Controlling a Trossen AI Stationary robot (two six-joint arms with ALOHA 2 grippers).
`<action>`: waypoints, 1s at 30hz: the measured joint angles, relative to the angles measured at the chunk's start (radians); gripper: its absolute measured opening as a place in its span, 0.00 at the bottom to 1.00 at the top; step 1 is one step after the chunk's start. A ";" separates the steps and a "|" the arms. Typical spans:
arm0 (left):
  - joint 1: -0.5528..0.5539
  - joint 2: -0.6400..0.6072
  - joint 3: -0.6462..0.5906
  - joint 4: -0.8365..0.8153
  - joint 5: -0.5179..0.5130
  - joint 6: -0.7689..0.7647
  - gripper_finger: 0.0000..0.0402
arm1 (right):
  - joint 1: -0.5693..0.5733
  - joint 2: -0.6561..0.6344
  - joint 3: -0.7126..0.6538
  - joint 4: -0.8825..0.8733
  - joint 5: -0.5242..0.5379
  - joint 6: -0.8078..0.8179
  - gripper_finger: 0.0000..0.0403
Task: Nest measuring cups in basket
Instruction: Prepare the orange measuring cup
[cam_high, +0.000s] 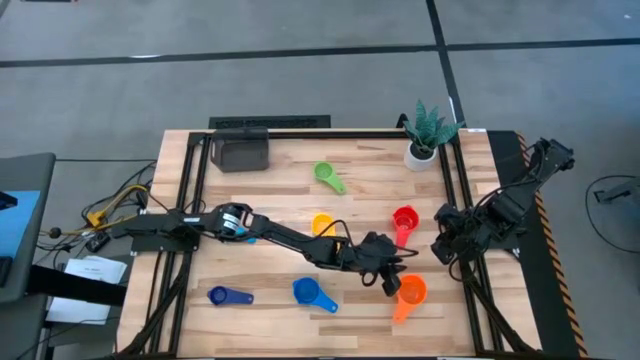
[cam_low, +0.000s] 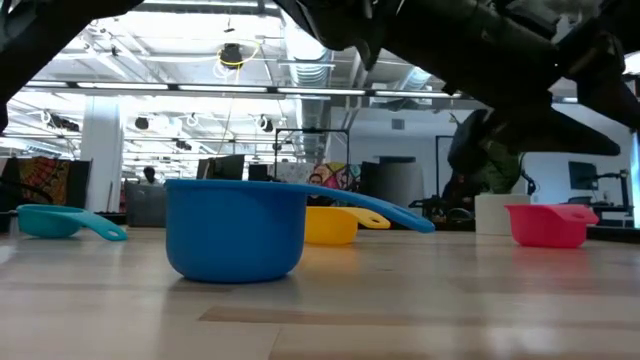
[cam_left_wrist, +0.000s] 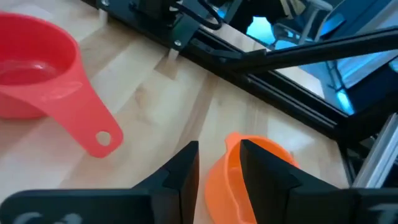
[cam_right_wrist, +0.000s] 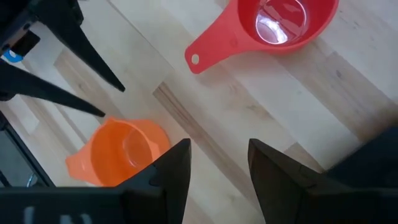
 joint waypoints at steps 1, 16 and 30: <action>0.000 0.000 0.000 -0.008 -0.010 0.009 0.26 | 0.000 0.000 0.000 -0.001 0.002 0.001 0.46; -0.001 -0.001 0.000 0.015 -0.012 0.093 0.26 | 0.000 0.000 0.000 -0.016 0.019 -0.005 0.48; -0.006 0.010 0.002 0.034 0.040 0.080 0.36 | 0.000 0.022 0.000 -0.006 0.037 -0.005 0.49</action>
